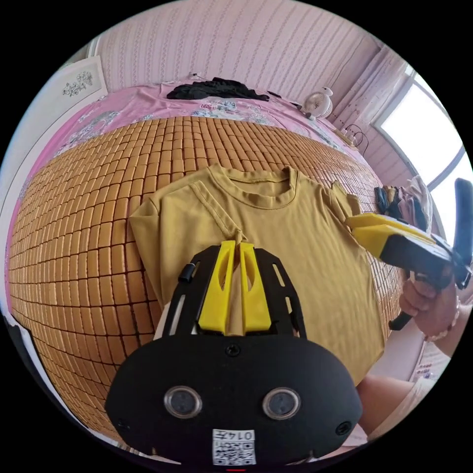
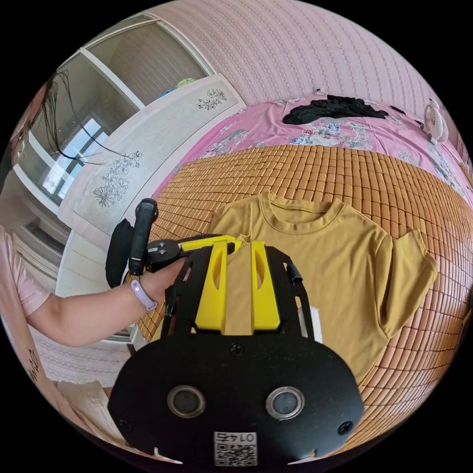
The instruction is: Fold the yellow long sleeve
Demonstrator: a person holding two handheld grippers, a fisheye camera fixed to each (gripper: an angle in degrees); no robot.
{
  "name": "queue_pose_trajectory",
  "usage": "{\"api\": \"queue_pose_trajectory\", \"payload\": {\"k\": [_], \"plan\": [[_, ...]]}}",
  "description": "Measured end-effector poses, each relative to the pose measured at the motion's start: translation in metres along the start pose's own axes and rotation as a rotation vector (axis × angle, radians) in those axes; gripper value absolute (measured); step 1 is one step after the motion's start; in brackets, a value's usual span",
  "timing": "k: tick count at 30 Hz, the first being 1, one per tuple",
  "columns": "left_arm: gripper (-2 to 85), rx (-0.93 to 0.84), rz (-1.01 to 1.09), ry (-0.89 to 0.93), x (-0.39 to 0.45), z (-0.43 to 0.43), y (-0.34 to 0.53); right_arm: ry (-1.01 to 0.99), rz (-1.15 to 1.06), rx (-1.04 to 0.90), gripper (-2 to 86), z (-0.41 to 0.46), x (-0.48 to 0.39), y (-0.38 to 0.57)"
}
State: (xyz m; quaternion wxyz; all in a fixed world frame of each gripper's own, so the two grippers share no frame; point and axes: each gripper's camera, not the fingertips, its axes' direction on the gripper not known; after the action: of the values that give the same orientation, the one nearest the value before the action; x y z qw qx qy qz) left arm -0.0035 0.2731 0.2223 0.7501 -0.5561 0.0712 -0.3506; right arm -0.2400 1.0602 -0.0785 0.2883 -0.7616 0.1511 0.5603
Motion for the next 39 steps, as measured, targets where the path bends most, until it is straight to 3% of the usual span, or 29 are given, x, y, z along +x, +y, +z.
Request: {"api": "queue_pose_trajectory", "payload": {"k": [6, 9, 11, 16, 21, 23, 27, 32, 39], "plan": [[-0.4, 0.133, -0.101, 0.071, -0.032, -0.039, 0.018, -0.006, -0.03, -0.033, 9.9, 0.069, 0.005, -0.047], [-0.6, 0.142, -0.119, 0.076, -0.042, -0.038, 0.022, 0.01, 0.1, -0.053, 11.1, 0.118, 0.031, -0.069], [-0.7, 0.137, -0.126, 0.094, -0.047, -0.036, 0.024, 0.049, 0.191, -0.063, 10.0, 0.144, 0.054, -0.076], [-0.7, 0.127, -0.153, 0.144, -0.062, -0.033, 0.027, 0.012, 0.161, -0.156, 2.9, 0.169, 0.064, -0.083], [-0.7, 0.195, -0.119, 0.138, -0.073, -0.058, 0.031, -0.227, 0.12, -0.091, 1.5, 0.146, 0.041, -0.1], [-0.7, 0.229, -0.104, 0.093, -0.081, -0.075, 0.037, -0.305, 0.008, -0.081, 1.8, 0.15, 0.0, -0.114], [-0.4, 0.312, -0.23, 0.026, -0.12, -0.124, 0.066, -0.489, -0.154, -0.084, 4.5, 0.175, -0.064, -0.125], [1.8, 0.24, -0.48, -0.128, -0.171, -0.138, 0.121, -0.409, -0.182, -0.13, 5.1, 0.193, -0.078, -0.111], [4.1, 0.192, -0.621, -0.082, -0.184, -0.124, 0.15, -0.215, -0.329, -0.333, 4.7, 0.23, -0.111, -0.085]]}}
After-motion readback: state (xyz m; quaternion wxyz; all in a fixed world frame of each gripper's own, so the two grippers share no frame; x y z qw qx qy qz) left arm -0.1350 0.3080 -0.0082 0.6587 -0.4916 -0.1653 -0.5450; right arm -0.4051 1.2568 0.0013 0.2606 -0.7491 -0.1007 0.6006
